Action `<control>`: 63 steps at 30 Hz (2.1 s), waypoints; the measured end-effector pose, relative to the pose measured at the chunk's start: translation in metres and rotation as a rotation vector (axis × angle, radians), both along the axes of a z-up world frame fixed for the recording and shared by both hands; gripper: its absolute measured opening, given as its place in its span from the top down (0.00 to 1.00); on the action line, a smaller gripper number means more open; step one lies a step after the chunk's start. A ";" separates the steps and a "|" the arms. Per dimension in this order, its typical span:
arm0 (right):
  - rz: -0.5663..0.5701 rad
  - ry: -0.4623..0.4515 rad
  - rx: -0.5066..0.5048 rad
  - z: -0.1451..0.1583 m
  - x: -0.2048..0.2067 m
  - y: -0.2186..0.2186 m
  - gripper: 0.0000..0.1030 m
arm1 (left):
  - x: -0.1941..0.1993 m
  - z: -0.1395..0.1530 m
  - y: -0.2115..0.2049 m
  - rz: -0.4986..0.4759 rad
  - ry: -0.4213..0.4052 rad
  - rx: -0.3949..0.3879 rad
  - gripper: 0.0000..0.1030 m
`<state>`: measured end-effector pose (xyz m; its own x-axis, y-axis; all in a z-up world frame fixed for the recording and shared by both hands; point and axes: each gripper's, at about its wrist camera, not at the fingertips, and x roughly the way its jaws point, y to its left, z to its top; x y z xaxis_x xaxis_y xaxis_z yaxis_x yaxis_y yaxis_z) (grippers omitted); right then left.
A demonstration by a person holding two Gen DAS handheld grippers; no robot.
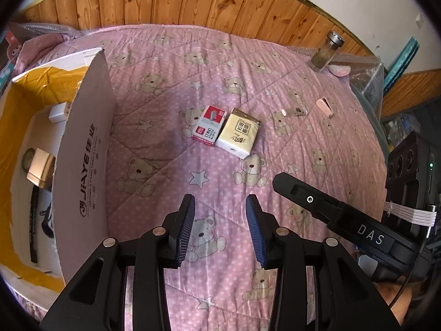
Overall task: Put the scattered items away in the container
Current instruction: 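Close the right gripper on the tan tissue packet while the left gripper approaches the staples box, then close the left gripper on the red-and-white staples box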
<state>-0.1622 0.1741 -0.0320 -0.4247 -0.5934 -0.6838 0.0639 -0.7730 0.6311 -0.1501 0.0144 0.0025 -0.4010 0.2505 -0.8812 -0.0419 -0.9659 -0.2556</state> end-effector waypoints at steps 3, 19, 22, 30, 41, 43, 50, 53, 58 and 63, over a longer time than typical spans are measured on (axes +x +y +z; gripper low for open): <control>-0.015 -0.019 -0.002 -0.009 -0.017 0.001 0.58 | -0.016 -0.008 0.003 -0.004 -0.006 0.003 0.60; -0.082 -0.115 -0.017 -0.077 -0.104 0.008 0.49 | -0.081 -0.053 0.005 0.010 -0.054 0.010 0.60; -0.076 -0.117 -0.047 -0.087 -0.115 0.008 0.49 | -0.089 -0.063 0.008 0.008 -0.067 0.010 0.60; -0.007 -0.063 -0.006 -0.086 -0.136 -0.009 0.63 | -0.109 -0.077 0.018 -0.003 -0.066 -0.018 0.60; 0.019 0.043 0.098 -0.056 -0.129 -0.001 0.78 | -0.121 -0.088 0.013 0.032 -0.063 -0.021 0.60; 0.005 0.037 0.099 -0.055 -0.129 0.006 0.78 | -0.125 -0.090 0.016 0.037 -0.030 -0.052 0.60; -0.004 0.007 0.065 -0.066 -0.124 0.015 0.78 | -0.133 -0.091 0.018 0.022 0.031 -0.114 0.89; 0.006 0.013 0.065 -0.063 -0.122 0.013 0.78 | -0.130 -0.089 0.013 0.017 0.029 -0.077 0.91; 0.014 0.016 0.065 -0.062 -0.117 0.006 0.78 | -0.125 -0.083 0.012 0.035 0.048 -0.087 0.71; 0.024 0.013 0.064 -0.063 -0.114 0.003 0.78 | -0.129 -0.088 0.021 0.017 0.058 -0.115 0.49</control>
<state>-0.2760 0.1768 -0.0952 -0.4199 -0.5586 -0.7153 0.0913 -0.8102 0.5791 -0.2787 0.0353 -0.0852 -0.4553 0.1417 -0.8790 -0.0365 -0.9894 -0.1406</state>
